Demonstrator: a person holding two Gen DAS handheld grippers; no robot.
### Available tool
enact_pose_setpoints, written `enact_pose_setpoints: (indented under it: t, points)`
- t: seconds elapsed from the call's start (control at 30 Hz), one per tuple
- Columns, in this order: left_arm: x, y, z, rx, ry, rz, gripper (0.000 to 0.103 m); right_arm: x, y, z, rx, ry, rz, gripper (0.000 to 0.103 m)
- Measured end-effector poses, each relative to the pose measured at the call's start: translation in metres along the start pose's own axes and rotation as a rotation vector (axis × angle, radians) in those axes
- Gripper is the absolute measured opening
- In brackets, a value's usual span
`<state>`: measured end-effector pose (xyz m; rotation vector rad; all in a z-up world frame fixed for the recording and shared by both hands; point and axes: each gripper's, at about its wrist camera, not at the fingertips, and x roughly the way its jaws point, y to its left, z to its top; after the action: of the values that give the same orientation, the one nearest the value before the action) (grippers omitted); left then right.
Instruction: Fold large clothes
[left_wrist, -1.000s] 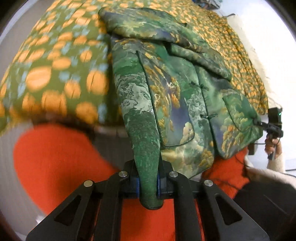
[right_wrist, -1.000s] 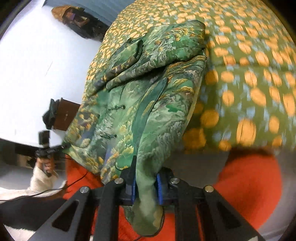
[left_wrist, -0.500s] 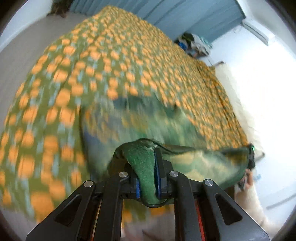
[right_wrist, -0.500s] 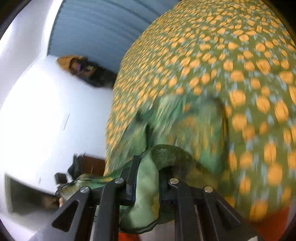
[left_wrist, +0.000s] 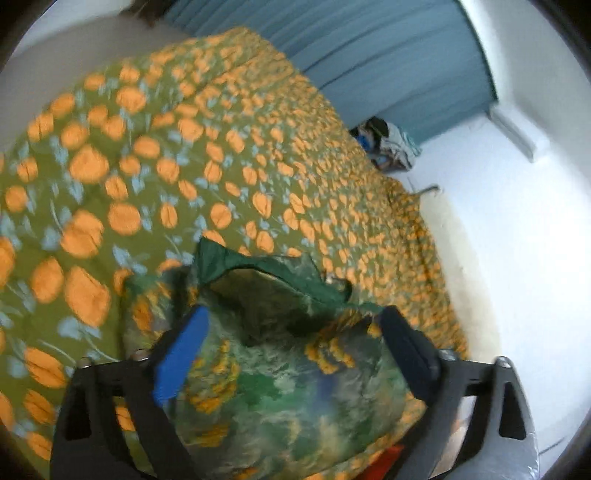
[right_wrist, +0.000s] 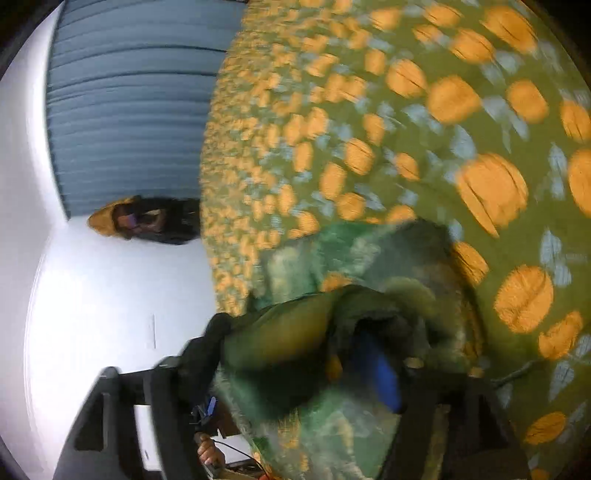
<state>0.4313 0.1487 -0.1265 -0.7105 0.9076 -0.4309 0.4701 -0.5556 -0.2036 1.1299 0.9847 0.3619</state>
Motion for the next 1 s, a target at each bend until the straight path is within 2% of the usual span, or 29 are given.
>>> enact_pose_setpoints:
  t: [0.1,0.2,0.27,0.3,0.33,0.37,0.4,0.43,0.47,0.57,0.67,0.8,0.87,0.9,1.0]
  points:
    - [0.019,-0.002,-0.014,0.102,0.11,0.09,0.096,-0.007,0.028,0.002,-0.164,-0.01,-0.057,0.089]
    - [0.048,0.003,-0.026,0.113,0.198,0.149,0.096,0.008,0.049,-0.006,-0.399,0.021,-0.252,0.089]
    - [0.064,0.006,-0.026,0.092,0.194,0.182,0.094,0.033,0.057,-0.015,-0.569,0.054,-0.454,0.089]
    - [0.071,0.008,-0.024,0.082,0.193,0.19,0.089,0.041,0.056,-0.017,-0.611,0.057,-0.507,0.089]
    - [0.08,0.007,-0.023,0.069,0.2,0.207,0.069,0.053,0.058,-0.02,-0.646,0.054,-0.557,0.088]
    - [0.087,0.006,-0.023,0.076,0.209,0.251,0.036,0.06,0.059,-0.024,-0.663,0.046,-0.579,0.072]
    - [0.089,0.004,-0.024,0.096,0.207,0.302,0.019,0.064,0.062,-0.026,-0.675,0.038,-0.604,0.051]
    - [0.089,0.003,-0.026,0.106,0.207,0.312,0.014,0.068,0.068,-0.031,-0.693,0.017,-0.664,0.014]
    - [0.081,-0.003,-0.027,0.126,0.185,0.325,0.011,0.065,0.074,-0.037,-0.71,-0.007,-0.703,0.014]
    - [0.052,-0.017,-0.024,0.159,0.106,0.319,0.008,0.052,0.106,-0.053,-0.83,-0.091,-0.736,0.013]
    - [0.029,-0.037,-0.01,0.195,0.0,0.298,0.008,0.034,0.143,-0.054,-0.911,-0.21,-0.713,0.013]
    - [0.032,-0.061,0.001,0.304,-0.164,0.398,0.008,0.041,0.172,-0.037,-0.949,-0.344,-0.705,0.013]
    - [0.054,-0.044,0.004,0.287,-0.183,0.455,0.009,0.059,0.166,-0.029,-0.963,-0.359,-0.739,0.013]
    - [0.068,-0.032,0.003,0.277,-0.165,0.489,0.009,0.071,0.157,-0.023,-0.958,-0.349,-0.763,0.013]
    - [0.105,0.006,-0.009,0.243,-0.095,0.557,0.011,0.107,0.111,-0.013,-0.904,-0.249,-0.848,0.013]
